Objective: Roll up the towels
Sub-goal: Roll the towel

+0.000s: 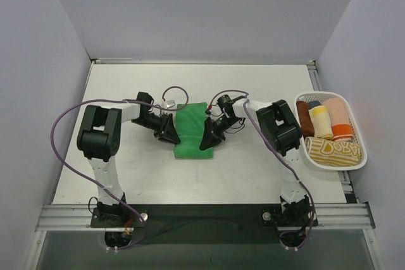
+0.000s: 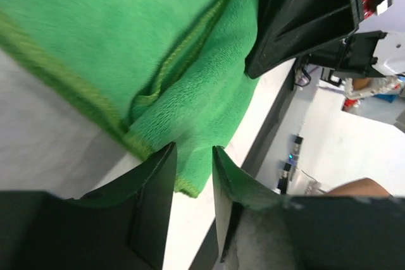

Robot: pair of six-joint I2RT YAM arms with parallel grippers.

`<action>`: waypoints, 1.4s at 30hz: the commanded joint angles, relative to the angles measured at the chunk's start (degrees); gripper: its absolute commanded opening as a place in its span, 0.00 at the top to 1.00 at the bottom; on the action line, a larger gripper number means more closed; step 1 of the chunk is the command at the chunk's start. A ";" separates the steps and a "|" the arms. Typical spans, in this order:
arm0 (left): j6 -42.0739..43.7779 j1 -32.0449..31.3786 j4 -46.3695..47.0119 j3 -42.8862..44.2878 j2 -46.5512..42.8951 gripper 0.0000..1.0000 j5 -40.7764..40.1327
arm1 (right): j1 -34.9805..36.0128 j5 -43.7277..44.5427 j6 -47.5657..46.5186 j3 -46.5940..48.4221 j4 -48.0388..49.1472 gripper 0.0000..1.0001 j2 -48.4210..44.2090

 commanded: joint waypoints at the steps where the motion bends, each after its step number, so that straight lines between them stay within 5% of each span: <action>1: 4.94 1.73 -3.14 3.33 -1.70 0.58 -3.51 | 0.16 3.50 1.23 -2.43 -1.47 0.89 2.18; 7: 15.65 -0.72 -5.27 1.49 -18.39 0.47 -9.54 | 0.95 0.26 3.61 -1.21 -1.47 0.99 -3.16; 15: 29.47 -13.99 -3.52 -6.95 -38.08 0.34 -27.67 | 3.23 6.38 -3.31 0.82 -4.01 0.74 -17.41; 22: 39.05 -28.73 8.67 -18.72 -47.84 0.29 -42.25 | 3.94 10.80 -10.45 -0.68 -6.39 0.75 -18.23; 29: 44.77 -38.60 21.88 -26.64 -44.00 0.29 -54.30 | 5.61 7.99 -11.43 4.33 -5.25 0.78 -8.47; 42: 49.43 -41.69 39.01 -32.00 -31.78 0.30 -63.09 | 3.42 6.66 -7.91 5.21 -4.63 0.83 1.21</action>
